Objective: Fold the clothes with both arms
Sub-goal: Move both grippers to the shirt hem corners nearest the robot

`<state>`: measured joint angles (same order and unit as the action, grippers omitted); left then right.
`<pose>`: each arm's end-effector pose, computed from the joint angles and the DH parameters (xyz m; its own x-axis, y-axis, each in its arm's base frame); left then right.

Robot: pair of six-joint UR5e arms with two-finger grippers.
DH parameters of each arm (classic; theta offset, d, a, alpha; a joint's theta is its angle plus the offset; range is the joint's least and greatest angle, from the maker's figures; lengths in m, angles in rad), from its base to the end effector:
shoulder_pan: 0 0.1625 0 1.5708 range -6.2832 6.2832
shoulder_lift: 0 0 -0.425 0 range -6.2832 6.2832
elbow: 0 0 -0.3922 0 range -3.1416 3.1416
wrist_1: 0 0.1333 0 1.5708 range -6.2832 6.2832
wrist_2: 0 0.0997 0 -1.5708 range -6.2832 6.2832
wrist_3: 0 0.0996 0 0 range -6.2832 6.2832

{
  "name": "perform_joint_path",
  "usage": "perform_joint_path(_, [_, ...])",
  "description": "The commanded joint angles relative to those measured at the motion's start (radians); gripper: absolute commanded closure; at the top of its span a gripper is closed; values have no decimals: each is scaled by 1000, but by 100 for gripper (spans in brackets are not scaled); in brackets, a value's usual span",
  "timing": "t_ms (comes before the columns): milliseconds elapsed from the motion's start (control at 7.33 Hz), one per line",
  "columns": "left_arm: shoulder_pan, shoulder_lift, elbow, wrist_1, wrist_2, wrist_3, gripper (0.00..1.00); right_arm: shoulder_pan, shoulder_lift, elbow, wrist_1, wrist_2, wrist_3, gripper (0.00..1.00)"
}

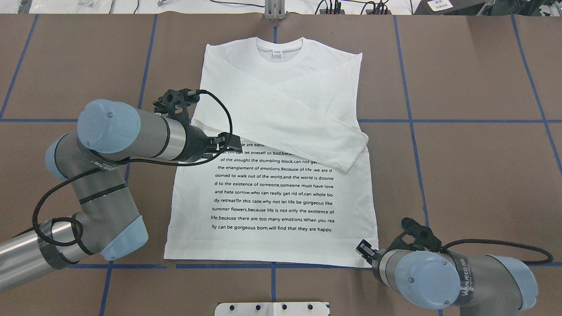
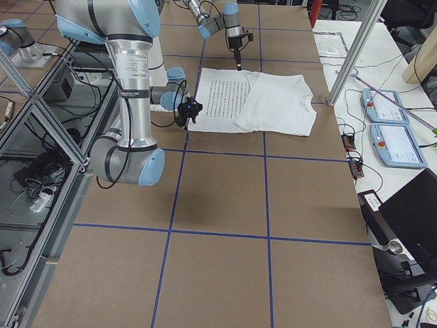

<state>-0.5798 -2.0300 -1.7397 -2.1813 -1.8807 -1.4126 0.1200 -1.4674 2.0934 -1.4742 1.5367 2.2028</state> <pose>0.4689 -0.4301 0.2497 0.3136 -0.0260 -0.9492 0.2341 0.9709 0.0507 -0.4823 -0.1958 0.3642 0.5170 0.6570 0.5487 -0.5545 0.7454 -0.3701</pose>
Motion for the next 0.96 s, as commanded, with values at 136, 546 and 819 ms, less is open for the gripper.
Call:
perform_joint_path(136, [0,-1,0,0,0,0,12,-3,-1,-3,0,13,0,39])
perform_joint_path(546, [0,1,-1,0,2,0,12,-2,-1,2,0,13,9,100])
perform_joint_path(819, [0,1,-1,0,2,0,12,-2,-1,2,0,22,9,100])
